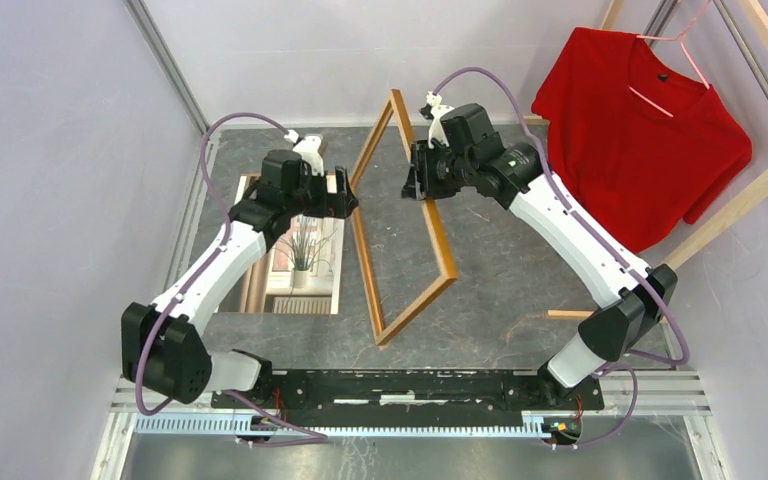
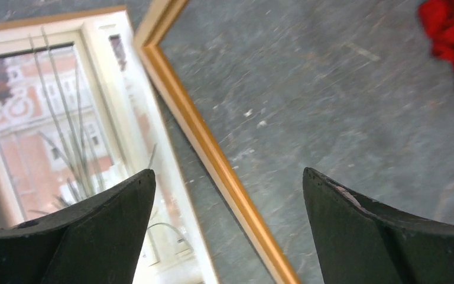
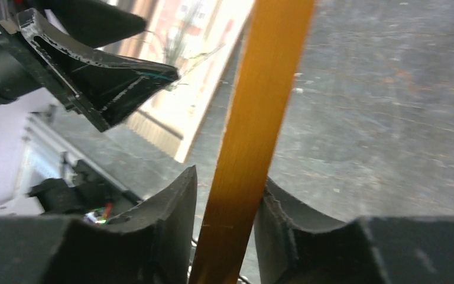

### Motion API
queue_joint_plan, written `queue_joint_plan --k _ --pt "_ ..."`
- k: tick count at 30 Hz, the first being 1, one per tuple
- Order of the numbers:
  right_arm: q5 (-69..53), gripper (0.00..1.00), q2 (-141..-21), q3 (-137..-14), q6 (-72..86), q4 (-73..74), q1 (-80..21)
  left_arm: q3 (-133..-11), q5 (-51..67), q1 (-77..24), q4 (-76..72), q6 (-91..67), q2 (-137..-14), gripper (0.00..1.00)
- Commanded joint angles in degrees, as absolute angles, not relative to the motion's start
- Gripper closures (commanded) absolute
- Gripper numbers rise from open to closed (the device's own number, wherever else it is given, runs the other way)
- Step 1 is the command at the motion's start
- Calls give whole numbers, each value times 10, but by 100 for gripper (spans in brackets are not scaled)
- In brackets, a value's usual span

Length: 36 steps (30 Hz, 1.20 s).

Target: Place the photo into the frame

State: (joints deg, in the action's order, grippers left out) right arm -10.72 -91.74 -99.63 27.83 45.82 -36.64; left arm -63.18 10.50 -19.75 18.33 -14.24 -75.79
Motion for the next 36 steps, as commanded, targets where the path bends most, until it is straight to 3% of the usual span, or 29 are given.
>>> queue_joint_plan --k 1,10,17,25,36 --pt "-28 61 -887 -995 224 484 -357 -594 53 -199 179 -46 -779 0" --pt "59 76 -831 -883 224 468 -327 -514 -10 -201 148 78 -806 0" --pt "161 79 -769 -766 235 422 -306 -483 -27 -211 135 127 -795 0" --pt "192 79 -734 -634 252 347 -271 -462 -57 -237 117 134 -803 0" --pt "237 80 -801 -555 213 295 -265 -484 -83 -246 112 137 -839 0"
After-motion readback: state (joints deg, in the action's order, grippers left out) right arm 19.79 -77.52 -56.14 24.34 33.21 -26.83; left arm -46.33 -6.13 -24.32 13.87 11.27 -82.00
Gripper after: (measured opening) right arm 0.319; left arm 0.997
